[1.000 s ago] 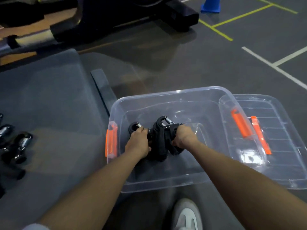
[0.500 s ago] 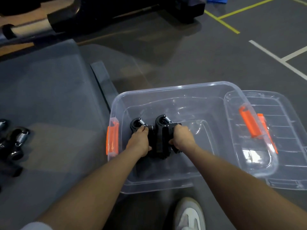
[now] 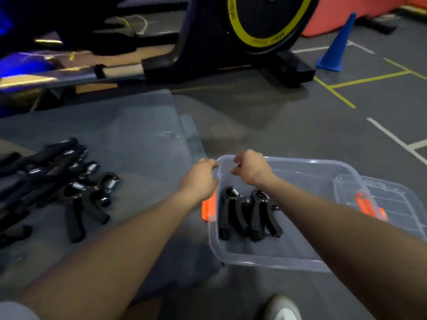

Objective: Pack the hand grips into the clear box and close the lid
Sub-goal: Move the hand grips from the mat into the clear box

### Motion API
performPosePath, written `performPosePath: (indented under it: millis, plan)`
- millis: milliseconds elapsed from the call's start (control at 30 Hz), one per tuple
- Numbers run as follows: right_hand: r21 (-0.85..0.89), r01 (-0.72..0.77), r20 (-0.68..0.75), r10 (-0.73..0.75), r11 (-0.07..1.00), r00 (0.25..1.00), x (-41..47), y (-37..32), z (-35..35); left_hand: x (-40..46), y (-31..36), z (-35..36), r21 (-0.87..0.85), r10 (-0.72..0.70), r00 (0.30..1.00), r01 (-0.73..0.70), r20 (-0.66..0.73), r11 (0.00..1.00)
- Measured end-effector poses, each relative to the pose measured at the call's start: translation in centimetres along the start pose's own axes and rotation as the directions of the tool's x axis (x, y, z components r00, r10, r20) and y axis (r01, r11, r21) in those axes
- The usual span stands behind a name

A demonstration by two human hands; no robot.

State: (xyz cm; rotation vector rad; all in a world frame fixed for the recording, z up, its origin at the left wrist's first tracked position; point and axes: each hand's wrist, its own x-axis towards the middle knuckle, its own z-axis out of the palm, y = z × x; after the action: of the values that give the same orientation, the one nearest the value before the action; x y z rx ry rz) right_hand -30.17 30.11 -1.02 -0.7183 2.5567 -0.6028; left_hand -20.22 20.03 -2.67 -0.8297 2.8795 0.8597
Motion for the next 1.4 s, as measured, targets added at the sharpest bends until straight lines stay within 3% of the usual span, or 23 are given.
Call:
performPosePath:
  millis: [333,667,900,1100,1400]
  plan:
    - [0.057,0.179,0.145,-0.185,0.982,0.972,-1.9,-17.6,6.9,-8.8,-14.7,-12.4,-0.008,-0.283,0.943,0.286,-0.175,0.958]
    - [-0.042,0.231,0.317,-0.206,0.972,0.926,-4.2,-25.3,17.9,-14.5,-27.0,-13.8,-0.106,-0.514,0.842,0.503,-0.162,0.858]
    - [-0.155,0.218,0.341,-0.155,0.963,0.927,-4.0,-24.4,22.6,-13.7,-29.1,-10.6,-0.155,-0.532,0.841,0.516,-0.097,0.843]
    - [-0.257,0.234,0.231,-0.175,0.938,0.957,-4.0,-24.1,24.6,-13.1,-28.9,-9.8,-0.143,-0.524,0.848,0.511,-0.076,0.848]
    - [-0.383,0.193,0.151,-0.145,0.903,0.978,-3.3,-19.5,15.8,-9.3,-21.3,-11.0,-0.228,-0.422,0.883,0.377,-0.204,0.898]
